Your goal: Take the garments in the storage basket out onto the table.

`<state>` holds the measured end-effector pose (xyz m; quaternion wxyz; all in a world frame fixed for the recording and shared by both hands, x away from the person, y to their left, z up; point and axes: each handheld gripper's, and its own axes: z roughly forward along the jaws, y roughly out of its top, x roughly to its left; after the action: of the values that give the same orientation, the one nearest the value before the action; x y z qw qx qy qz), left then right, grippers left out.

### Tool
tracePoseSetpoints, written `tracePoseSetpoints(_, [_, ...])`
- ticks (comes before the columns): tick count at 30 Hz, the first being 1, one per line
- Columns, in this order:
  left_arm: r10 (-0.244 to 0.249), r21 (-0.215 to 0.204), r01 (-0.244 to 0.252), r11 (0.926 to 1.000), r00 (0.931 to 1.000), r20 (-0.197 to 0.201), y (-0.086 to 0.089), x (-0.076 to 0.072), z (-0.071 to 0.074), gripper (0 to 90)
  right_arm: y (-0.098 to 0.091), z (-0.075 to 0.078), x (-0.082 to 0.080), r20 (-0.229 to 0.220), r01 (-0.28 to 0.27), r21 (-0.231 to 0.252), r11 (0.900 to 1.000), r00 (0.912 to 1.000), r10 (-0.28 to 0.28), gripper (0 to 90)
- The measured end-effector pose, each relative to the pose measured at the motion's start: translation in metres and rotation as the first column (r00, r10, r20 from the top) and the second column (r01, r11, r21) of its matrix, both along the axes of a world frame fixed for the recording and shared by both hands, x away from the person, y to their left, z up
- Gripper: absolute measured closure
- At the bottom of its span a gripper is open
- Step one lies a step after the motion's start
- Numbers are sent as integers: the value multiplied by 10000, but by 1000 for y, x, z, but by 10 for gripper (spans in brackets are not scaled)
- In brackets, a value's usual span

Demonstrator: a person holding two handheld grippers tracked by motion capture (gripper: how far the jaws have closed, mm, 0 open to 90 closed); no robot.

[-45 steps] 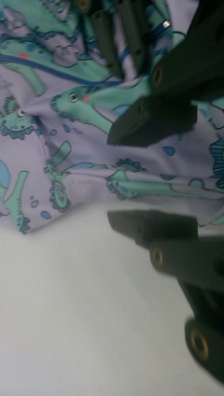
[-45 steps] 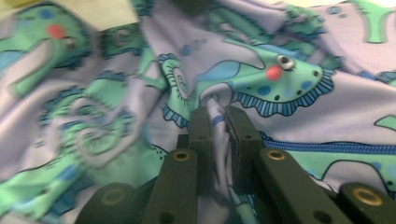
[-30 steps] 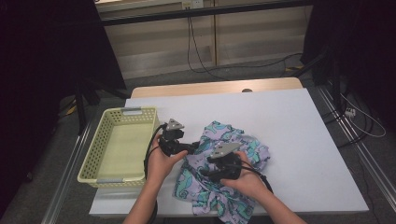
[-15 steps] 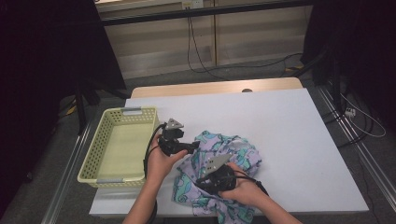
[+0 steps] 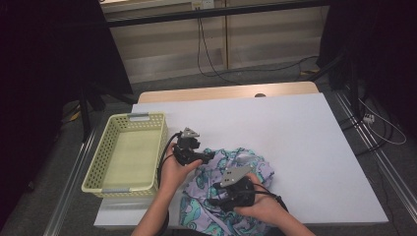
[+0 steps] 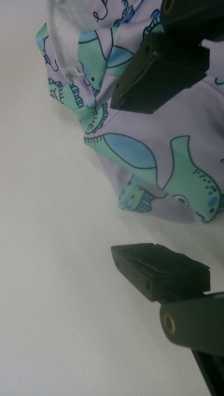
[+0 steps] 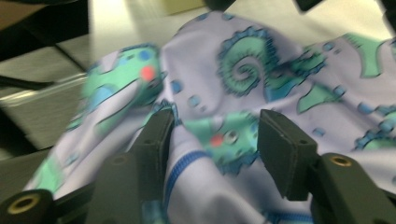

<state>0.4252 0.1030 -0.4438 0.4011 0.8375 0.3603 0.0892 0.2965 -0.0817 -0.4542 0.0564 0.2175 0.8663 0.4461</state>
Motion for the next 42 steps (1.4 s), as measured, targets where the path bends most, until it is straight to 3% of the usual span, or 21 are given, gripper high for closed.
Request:
tracePoseSetpoints(1, [0,0,0,10000,10000,0,0,0,0,255,0,0,0,0,0,0,10000,10000,0,461])
tracePoseSetpoints(3, [46,4,-46,10000,10000,-54,1,2,0,254,14,-6,3,126,394,-472,9981,9992,-388,477])
tracePoseSetpoints(6, [193,-106,-193,9998,9998,37,4,1,3,233,21,-13,10,-172,621,-460,9970,9979,-629,587])
tracePoseSetpoints(8, [233,-104,-232,9997,9997,115,6,1,6,226,21,-13,12,-548,301,-284,9991,9980,-316,757])
tracePoseSetpoints(9, [179,-116,-179,9998,9998,42,6,1,7,224,21,-13,11,-578,89,-200,9998,9983,-101,796])
tracePoseSetpoints(11, [170,-145,-168,9998,9998,79,5,0,7,224,23,-12,7,-453,-102,-292,9995,9989,89,828])
tracePoseSetpoints(14, [-33,19,32,10000,9999,130,4,-1,8,224,21,-12,6,-749,-532,-33,9986,9958,528,839])
tracePoseSetpoints(17, [-178,-15,178,9998,9998,45,1,-3,8,224,21,-10,-4,-1017,-1684,123,9856,9804,1688,839])
tracePoseSetpoints(19, [-269,34,269,9996,9996,39,1,-3,8,224,21,-9,-15,-1288,-2780,286,9602,9515,2793,834])
tracePoseSetpoints(20, [-234,-1,234,9997,9997,10,0,-4,8,224,20,-9,-20,-1314,-3094,358,9503,9412,3114,821])
tracePoseSetpoints(21, [-276,34,276,9996,9996,-28,0,-5,8,224,19,-9,-23,-1248,-3146,398,9484,9401,3171,773])
tracePoseSetpoints(24, [-219,2,219,9998,9998,-42,2,-7,8,224,12,-7,-20,-1281,-2467,237,9688,9603,2477,537])
tracePoseSetpoints(27, [-289,10,289,9996,9996,-33,3,-9,8,224,-1,1,-14,-949,-1561,213,9875,9830,1575,453])
tracePoseSetpoints(28, [-289,10,289,9996,9996,-33,3,-9,8,224,-1,1,-14,-949,-1561,213,9875,9830,1575,453])
tracePoseSetpoints(29, [-358,-9,357,9994,9992,-161,4,-11,8,224,-13,8,-8,-575,-934,112,9956,9939,939,441])
tracePoseSetpoints(31, [-432,-45,431,9991,9989,-189,4,-11,7,224,-17,9,-7,-415,-763,62,9971,9962,765,423])
tracePoseSetpoints(32, [-447,-11,447,9990,9987,-227,3,-14,6,224,-30,12,0,-157,-64,-128,9999,9999,62,365])
tracePoseSetpoints(33, [-454,-51,453,9990,9985,-308,3,-16,5,224,-33,12,1,-127,82,-136,9999,9999,-84,359])
tracePoseSetpoints(40, [-875,-59,873,9962,9945,-571,4,-29,1,228,-55,18,8,-77,1065,123,9942,9943,-1064,250])
tracePoseSetpoints(42, [-903,-53,902,9959,9941,-605,2,-33,0,229,-58,17,9,-284,1297,177,9914,9912,-1292,198])
